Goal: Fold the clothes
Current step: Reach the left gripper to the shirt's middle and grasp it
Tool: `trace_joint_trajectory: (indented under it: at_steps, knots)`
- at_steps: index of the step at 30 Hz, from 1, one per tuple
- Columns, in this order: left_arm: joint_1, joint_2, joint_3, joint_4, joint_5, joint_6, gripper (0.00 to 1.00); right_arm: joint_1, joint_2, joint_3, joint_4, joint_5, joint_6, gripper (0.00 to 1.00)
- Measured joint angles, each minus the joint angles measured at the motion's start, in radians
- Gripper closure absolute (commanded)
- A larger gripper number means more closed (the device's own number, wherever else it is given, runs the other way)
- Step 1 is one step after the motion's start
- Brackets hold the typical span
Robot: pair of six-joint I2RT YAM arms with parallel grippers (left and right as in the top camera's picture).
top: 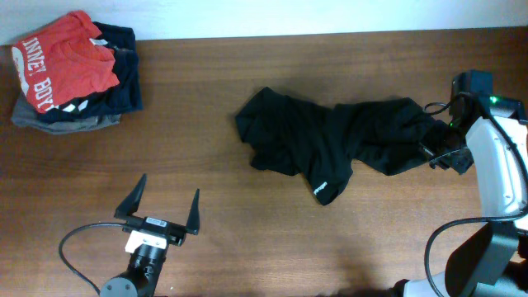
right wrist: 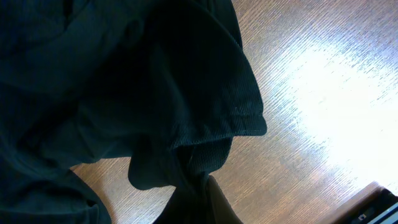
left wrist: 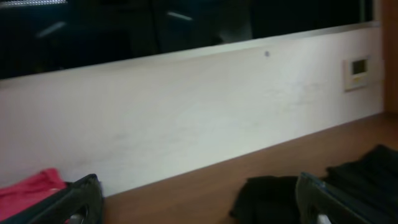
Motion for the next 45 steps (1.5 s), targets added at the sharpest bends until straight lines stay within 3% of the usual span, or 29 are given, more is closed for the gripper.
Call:
trace_joint_trajectory:
  at_steps: [6, 10, 13, 16, 18, 21, 24, 29, 33, 41, 45]
  knots:
    - [0.000, 0.224, 0.172, -0.106, 0.106, -0.022, 0.01, 0.000, 0.000, 0.000, 0.000, 0.000, 0.000, 0.94]
    - [0.000, 0.513, 0.457, -0.309, 0.212, -0.020, 0.01, 0.000, 0.000, 0.000, -0.002, 0.001, 0.000, 0.94]
    - [-0.005, 0.761, 0.705, -0.420, 0.381, -0.001, 0.01, 0.000, 0.000, 0.000, 0.000, 0.000, 0.000, 0.94]
    - [-0.015, 0.965, 0.874, -0.438, 0.586, 0.009, 0.01, 0.000, 0.000, 0.000, 0.000, 0.000, 0.000, 0.94]
    - [-0.025, 1.095, 0.934, -0.367, 0.748, 0.009, 0.01, 0.000, 0.000, 0.000, 0.000, 0.000, -0.001, 0.94]
    - [-0.059, 1.227, 0.977, -0.341, 0.847, -0.027, 0.01, 0.000, 0.000, 0.000, 0.000, 0.000, -0.007, 0.93]
    - [-0.153, 1.324, 0.989, -0.389, 0.785, -0.080, 0.01, 0.000, 0.000, 0.000, 0.001, 0.000, -0.009, 0.94]
    - [-0.411, 1.404, 0.990, -0.462, 0.407, -0.199, 0.01, 0.000, 0.000, -0.001, 0.008, 0.000, -0.013, 0.94]
    - [-0.542, 1.440, 0.990, -0.449, 0.187, -0.264, 0.01, 0.000, 0.000, -0.001, 0.007, 0.000, -0.018, 0.94]
    - [-0.632, 1.570, 0.991, -0.344, 0.123, -0.321, 0.01, 0.000, 0.000, -0.001, 0.007, 0.000, -0.020, 0.94]
    - [-0.640, 1.640, 1.011, -0.402, 0.038, -0.422, 0.01, 0.000, 0.000, -0.001, 0.007, 0.000, -0.022, 0.94]
